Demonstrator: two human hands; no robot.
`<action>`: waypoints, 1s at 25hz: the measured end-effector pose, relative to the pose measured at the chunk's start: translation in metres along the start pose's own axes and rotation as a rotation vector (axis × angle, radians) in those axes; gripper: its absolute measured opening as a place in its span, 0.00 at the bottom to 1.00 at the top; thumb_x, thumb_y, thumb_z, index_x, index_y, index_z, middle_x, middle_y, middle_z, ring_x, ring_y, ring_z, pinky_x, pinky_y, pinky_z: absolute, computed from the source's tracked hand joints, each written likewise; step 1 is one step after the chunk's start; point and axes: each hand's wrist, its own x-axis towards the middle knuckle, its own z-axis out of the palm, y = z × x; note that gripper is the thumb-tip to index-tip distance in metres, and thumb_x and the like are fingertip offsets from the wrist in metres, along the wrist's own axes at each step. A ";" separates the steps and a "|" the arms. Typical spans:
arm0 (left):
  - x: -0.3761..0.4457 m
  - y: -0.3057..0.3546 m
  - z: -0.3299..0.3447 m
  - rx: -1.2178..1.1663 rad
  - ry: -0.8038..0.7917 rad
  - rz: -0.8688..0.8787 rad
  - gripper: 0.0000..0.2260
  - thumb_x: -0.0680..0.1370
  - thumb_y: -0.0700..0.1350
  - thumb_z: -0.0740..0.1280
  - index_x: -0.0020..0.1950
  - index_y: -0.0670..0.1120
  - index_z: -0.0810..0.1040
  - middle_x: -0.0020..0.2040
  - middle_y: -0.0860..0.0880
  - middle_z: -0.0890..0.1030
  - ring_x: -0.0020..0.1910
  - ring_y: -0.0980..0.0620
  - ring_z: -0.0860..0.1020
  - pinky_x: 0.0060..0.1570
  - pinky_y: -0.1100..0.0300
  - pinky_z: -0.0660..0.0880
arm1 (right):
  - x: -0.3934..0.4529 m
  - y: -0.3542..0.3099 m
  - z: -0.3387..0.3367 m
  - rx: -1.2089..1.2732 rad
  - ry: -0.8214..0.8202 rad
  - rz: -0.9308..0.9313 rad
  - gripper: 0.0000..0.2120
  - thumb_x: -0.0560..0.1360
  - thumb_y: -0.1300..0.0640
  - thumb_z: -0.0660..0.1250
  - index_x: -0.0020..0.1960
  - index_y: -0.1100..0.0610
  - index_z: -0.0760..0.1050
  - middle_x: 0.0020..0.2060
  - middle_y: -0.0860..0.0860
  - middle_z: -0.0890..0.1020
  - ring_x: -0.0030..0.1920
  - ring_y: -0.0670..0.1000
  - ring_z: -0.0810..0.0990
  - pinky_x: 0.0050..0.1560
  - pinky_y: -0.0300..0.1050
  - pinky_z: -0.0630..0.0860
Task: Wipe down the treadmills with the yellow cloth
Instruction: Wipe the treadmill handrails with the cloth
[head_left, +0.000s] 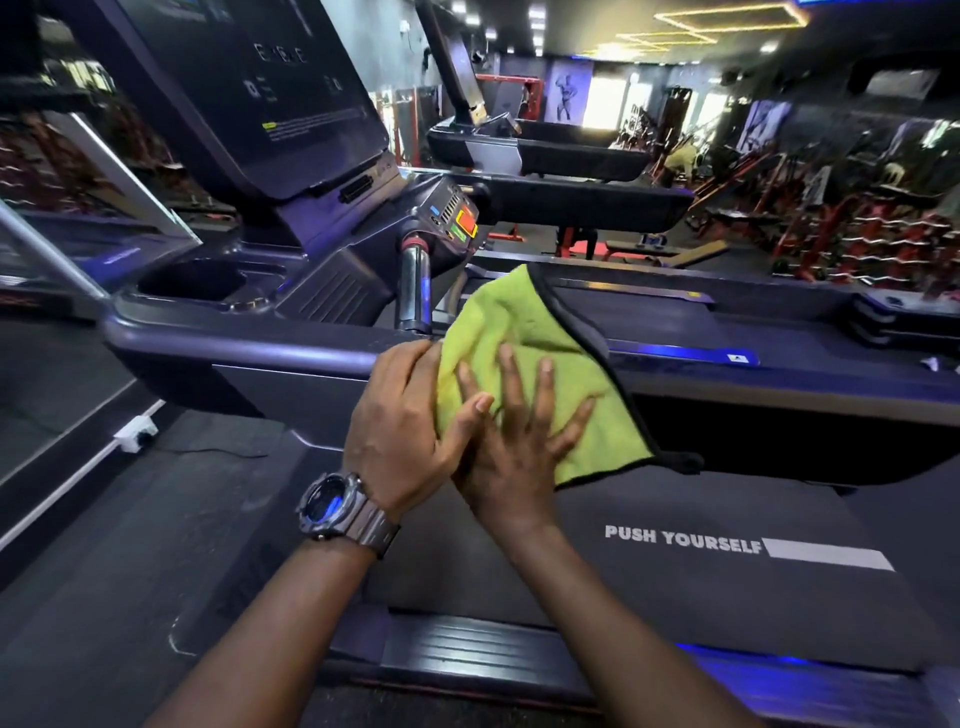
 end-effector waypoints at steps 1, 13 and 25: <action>0.000 0.000 0.000 -0.010 0.013 -0.008 0.28 0.79 0.61 0.58 0.62 0.37 0.76 0.58 0.40 0.77 0.59 0.42 0.74 0.63 0.53 0.70 | -0.009 0.004 0.005 -0.017 -0.035 -0.118 0.25 0.81 0.41 0.57 0.77 0.42 0.61 0.79 0.49 0.57 0.78 0.60 0.54 0.72 0.74 0.45; -0.005 -0.020 -0.010 0.031 0.060 0.024 0.22 0.79 0.56 0.63 0.58 0.37 0.79 0.55 0.40 0.79 0.56 0.41 0.76 0.60 0.51 0.72 | 0.015 0.025 -0.023 -0.023 -0.069 -0.257 0.29 0.76 0.39 0.63 0.75 0.41 0.66 0.77 0.47 0.65 0.77 0.56 0.63 0.73 0.72 0.52; -0.004 -0.060 -0.029 -0.048 0.246 -0.328 0.22 0.80 0.51 0.58 0.62 0.34 0.73 0.61 0.38 0.74 0.60 0.41 0.73 0.63 0.52 0.70 | 0.126 -0.077 -0.013 0.012 -0.633 -0.186 0.29 0.77 0.34 0.50 0.75 0.44 0.62 0.68 0.50 0.74 0.65 0.57 0.73 0.64 0.63 0.63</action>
